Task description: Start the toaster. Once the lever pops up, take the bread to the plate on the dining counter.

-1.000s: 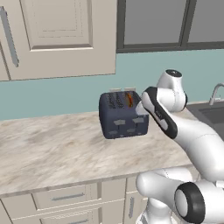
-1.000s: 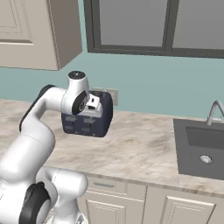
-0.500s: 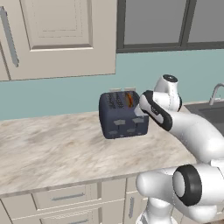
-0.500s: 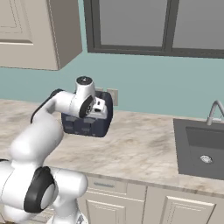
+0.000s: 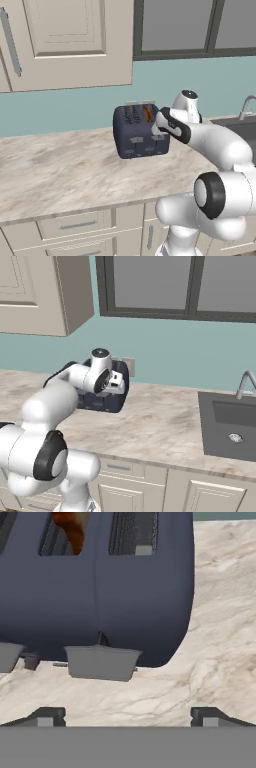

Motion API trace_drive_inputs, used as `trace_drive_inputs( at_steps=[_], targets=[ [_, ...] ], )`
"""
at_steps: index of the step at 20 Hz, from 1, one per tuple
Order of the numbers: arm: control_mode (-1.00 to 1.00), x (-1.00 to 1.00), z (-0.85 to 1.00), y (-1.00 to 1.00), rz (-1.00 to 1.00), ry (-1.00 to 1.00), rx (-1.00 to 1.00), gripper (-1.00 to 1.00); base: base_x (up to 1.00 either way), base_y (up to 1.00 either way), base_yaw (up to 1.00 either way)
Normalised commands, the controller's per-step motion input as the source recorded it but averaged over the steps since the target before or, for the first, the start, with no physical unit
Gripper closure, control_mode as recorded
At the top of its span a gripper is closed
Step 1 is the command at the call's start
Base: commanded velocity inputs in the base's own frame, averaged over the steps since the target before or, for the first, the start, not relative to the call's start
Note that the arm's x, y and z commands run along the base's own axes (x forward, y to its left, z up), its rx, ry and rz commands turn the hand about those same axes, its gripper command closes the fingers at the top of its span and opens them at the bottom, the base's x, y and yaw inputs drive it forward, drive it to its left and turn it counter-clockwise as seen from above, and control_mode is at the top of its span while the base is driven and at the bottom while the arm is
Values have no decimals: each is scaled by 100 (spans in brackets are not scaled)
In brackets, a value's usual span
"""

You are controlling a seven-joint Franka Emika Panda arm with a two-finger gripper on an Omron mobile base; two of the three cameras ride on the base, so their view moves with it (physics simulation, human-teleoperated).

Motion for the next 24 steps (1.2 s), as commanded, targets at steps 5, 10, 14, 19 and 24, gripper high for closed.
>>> trace_drive_inputs(
  at_steps=[5,10,14,19,24],
  targets=[
    [-100,27,-12,-7,0,0,0,-100,0,0,0],
    [-100,32,-10,-6,0,0,0,-100,0,0,0],
    [-100,29,-12,-3,0,0,0,-100,0,0,0],
    [-100,23,-15,0,0,0,0,-100,0,0,0],
    [-100,15,-23,0,0,0,0,-100,0,0,0]
  ],
)
